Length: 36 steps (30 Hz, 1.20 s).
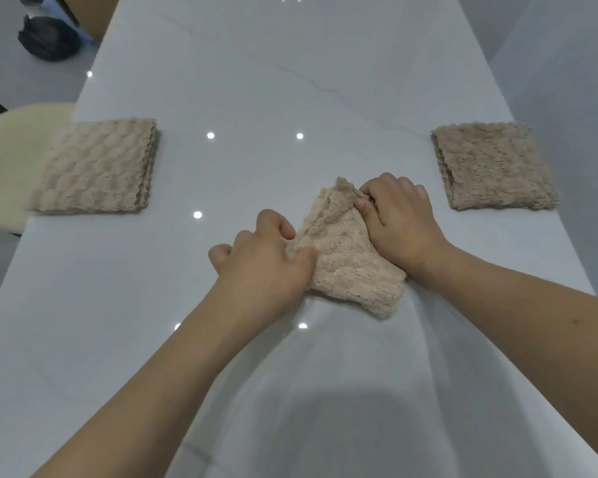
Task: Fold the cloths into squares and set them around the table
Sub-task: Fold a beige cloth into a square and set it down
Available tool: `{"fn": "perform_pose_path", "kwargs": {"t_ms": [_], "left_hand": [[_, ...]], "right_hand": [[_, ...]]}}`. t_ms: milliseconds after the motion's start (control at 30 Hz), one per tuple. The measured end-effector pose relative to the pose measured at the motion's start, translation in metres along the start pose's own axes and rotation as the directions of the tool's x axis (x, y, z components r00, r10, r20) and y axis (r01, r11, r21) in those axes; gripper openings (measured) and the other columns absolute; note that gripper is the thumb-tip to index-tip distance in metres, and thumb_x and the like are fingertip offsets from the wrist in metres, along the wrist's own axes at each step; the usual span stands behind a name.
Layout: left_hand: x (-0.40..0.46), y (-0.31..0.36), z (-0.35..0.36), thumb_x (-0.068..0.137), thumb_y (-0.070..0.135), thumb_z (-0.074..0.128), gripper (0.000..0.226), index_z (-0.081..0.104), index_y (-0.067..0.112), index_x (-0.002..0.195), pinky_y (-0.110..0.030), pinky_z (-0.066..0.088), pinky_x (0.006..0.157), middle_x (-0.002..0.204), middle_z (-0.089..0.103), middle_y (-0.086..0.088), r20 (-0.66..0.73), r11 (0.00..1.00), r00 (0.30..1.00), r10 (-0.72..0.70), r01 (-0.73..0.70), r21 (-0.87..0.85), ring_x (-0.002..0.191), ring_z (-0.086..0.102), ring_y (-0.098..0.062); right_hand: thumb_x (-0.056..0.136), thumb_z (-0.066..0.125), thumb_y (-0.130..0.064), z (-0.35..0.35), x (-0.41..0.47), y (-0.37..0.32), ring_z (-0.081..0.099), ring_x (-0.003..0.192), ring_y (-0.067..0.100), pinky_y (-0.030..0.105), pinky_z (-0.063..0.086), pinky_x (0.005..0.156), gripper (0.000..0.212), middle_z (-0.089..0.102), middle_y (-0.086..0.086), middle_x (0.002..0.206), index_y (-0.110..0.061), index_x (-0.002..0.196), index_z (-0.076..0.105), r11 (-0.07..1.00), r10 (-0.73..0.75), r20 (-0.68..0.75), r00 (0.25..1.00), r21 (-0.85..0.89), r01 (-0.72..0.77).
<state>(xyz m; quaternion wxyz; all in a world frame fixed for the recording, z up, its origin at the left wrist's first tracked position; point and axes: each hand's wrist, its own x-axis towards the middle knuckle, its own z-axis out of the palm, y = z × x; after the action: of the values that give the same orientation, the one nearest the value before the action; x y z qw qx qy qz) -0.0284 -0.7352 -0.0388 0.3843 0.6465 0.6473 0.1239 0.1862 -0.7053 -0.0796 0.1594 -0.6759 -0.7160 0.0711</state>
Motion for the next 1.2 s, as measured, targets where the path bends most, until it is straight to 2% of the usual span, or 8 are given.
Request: {"fn": "perform_pose_path", "kwargs": {"t_ms": [167, 367, 500, 667, 833, 967, 1067, 1200], "left_hand": [[0.000, 0.000, -0.001, 0.094, 0.048, 0.047, 0.025, 0.038, 0.028, 0.105, -0.035, 0.021, 0.091, 0.079, 0.063, 0.007, -0.138, 0.972, 0.979, 0.151, -0.122, 0.201, 0.097, 0.049, -0.014], [-0.005, -0.018, 0.033, 0.096, 0.047, 0.052, 0.022, 0.058, 0.027, 0.096, -0.031, 0.026, 0.093, 0.075, 0.044, 0.015, -0.416, 0.974, 0.881, 0.225, -0.202, 0.099, 0.085, 0.026, -0.007], [0.002, -0.019, 0.034, 0.103, 0.042, 0.040, 0.028, 0.049, 0.023, 0.084, -0.031, 0.027, 0.087, 0.071, 0.049, 0.008, -0.408, 0.942, 0.855, 0.321, -0.244, 0.229, 0.079, 0.045, -0.020], [0.010, -0.024, 0.039, 0.105, 0.036, 0.033, 0.030, 0.040, 0.020, 0.080, -0.033, 0.021, 0.074, 0.079, 0.047, 0.001, -0.436, 0.875, 0.794, 0.424, -0.235, 0.422, 0.077, 0.034, -0.022], [0.016, -0.026, 0.042, 0.104, 0.039, 0.033, 0.035, 0.043, 0.019, 0.077, -0.036, 0.023, 0.072, 0.080, 0.047, -0.001, -0.444, 0.863, 0.802, 0.399, -0.165, 0.477, 0.078, 0.034, -0.024], [0.016, -0.026, 0.043, 0.102, 0.041, 0.039, 0.033, 0.049, 0.017, 0.082, -0.039, 0.030, 0.073, 0.084, 0.052, -0.003, -0.458, 0.871, 0.796, 0.396, -0.168, 0.461, 0.079, 0.041, -0.026], [0.009, -0.017, 0.041, 0.100, 0.034, 0.049, 0.020, 0.056, 0.016, 0.094, -0.039, 0.032, 0.078, 0.096, 0.055, -0.004, -0.462, 0.867, 0.761, 0.456, -0.263, 0.424, 0.086, 0.045, -0.027], [-0.038, -0.006, 0.059, 0.086, 0.034, 0.061, 0.021, 0.066, 0.016, 0.094, -0.039, 0.032, 0.086, 0.102, 0.058, -0.003, -0.350, 0.730, 0.646, 0.678, -0.538, 0.422, 0.092, 0.051, -0.027]], "right_hand": [[0.100, 0.043, -0.030, 0.000, 0.000, 0.001, 0.040, 0.089, 0.015, 0.031, 0.025, 0.085, 0.020, 0.047, -0.009, 0.093, -0.016, 0.105, 0.057, 0.998, 0.020, -0.016, 1.000, 0.060, -0.019], [0.099, 0.045, -0.036, 0.003, -0.001, 0.000, 0.046, 0.085, 0.017, 0.030, 0.027, 0.082, 0.019, 0.056, -0.007, 0.089, -0.019, 0.097, 0.055, 0.995, 0.032, -0.079, 0.996, 0.094, -0.025], [0.098, 0.043, -0.042, -0.001, -0.003, -0.005, 0.048, 0.075, 0.017, 0.032, 0.031, 0.080, 0.030, 0.055, -0.005, 0.076, -0.017, 0.084, 0.052, 0.982, 0.129, -0.138, 0.982, 0.156, -0.107], [0.095, 0.035, -0.045, -0.004, -0.012, -0.011, 0.047, 0.066, 0.021, 0.040, 0.039, 0.078, 0.043, 0.048, -0.004, 0.063, -0.016, 0.067, 0.045, 0.951, 0.306, -0.239, 0.922, 0.123, -0.283], [0.097, 0.031, -0.054, -0.016, -0.029, 0.006, 0.044, 0.062, 0.025, 0.035, 0.029, 0.065, 0.050, 0.043, -0.002, 0.062, -0.018, 0.063, 0.038, 0.995, 0.078, 0.003, 0.997, -0.068, -0.078], [0.099, 0.026, -0.048, -0.016, -0.049, 0.024, 0.039, 0.057, 0.024, 0.034, 0.026, 0.063, 0.051, 0.036, -0.003, 0.057, -0.022, 0.056, 0.029, 0.987, -0.058, -0.035, 0.998, -0.153, 0.052], [0.101, 0.029, -0.043, -0.013, -0.044, 0.025, 0.042, 0.058, 0.024, 0.036, 0.030, 0.065, 0.050, 0.041, -0.003, 0.056, -0.024, 0.055, 0.028, 0.989, -0.017, -0.040, 0.999, -0.150, 0.011], [0.104, 0.033, -0.038, -0.014, -0.045, 0.025, 0.043, 0.059, 0.025, 0.041, 0.037, 0.070, 0.050, 0.041, -0.003, 0.057, -0.025, 0.056, 0.026, 0.991, 0.002, -0.035, 0.999, -0.131, -0.007]]}}
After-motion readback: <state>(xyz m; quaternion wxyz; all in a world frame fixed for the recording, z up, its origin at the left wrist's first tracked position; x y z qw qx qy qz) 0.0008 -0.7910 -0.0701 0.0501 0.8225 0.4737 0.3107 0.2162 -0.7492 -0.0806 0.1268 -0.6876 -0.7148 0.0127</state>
